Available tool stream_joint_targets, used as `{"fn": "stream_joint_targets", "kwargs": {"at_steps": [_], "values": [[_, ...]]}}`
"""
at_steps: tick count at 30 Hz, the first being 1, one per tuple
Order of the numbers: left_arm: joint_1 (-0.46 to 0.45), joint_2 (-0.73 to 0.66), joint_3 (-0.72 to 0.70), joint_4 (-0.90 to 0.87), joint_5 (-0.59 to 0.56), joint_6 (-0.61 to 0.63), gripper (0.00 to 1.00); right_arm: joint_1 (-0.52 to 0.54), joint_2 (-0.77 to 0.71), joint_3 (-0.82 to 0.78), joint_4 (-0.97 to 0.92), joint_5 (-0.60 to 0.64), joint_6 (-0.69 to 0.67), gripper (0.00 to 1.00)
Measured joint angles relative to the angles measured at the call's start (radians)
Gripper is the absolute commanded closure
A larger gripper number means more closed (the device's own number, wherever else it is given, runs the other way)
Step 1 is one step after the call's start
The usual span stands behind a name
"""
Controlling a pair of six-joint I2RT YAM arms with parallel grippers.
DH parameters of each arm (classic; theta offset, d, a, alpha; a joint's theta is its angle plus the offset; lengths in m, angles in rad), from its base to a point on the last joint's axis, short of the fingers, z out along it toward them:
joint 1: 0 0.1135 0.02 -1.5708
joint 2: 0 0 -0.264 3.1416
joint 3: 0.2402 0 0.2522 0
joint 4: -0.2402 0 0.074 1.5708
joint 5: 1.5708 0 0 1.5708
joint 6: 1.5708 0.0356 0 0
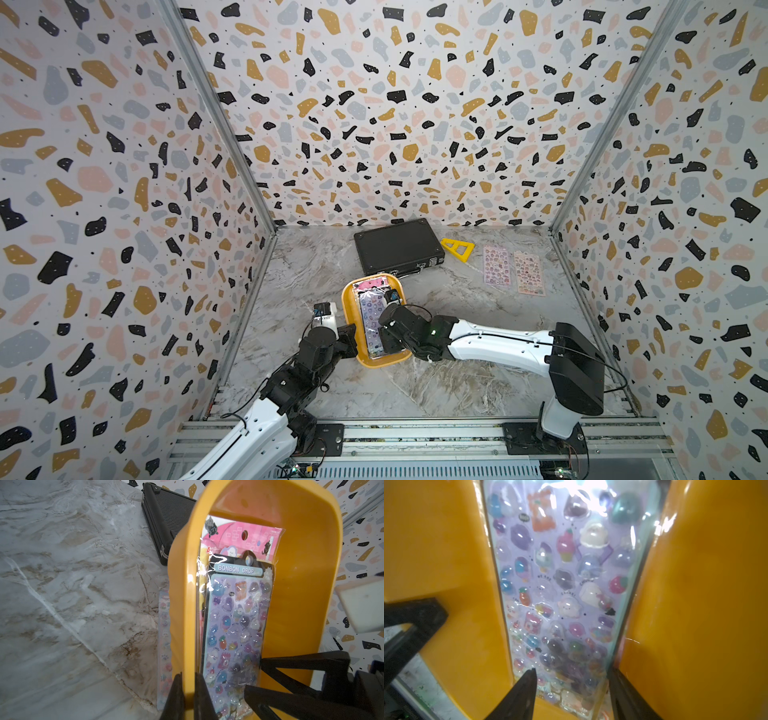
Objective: Take the stickers out of the storage box
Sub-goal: Pick up the sticker from the storage box.
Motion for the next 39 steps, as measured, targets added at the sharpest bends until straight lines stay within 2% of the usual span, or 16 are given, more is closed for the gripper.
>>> {"fn": "stream_joint_targets", "kwargs": {"at_steps": [13,20,28,34,39], "values": [[0.0,-0.01,-0.009,-0.001,0.003,0.0,1.0,-0.006,0.039,0.013,-0.002,-0.016,0.007,0.4],[0.0,-0.01,-0.01,-0.009,-0.004,0.0,1.0,-0.051,0.039,-0.052,0.134,-0.217,0.035,0.47],[0.0,0.003,-0.01,-0.022,-0.002,-0.004,1.0,-0.079,-0.032,-0.161,0.274,-0.419,0.072,0.5],[0.0,0.007,-0.01,-0.023,-0.004,-0.005,1.0,-0.113,-0.076,-0.217,0.351,-0.491,0.116,0.55],[0.0,0.009,-0.01,-0.024,-0.004,-0.012,1.0,-0.123,-0.085,-0.253,0.378,-0.508,0.147,0.54]]}}
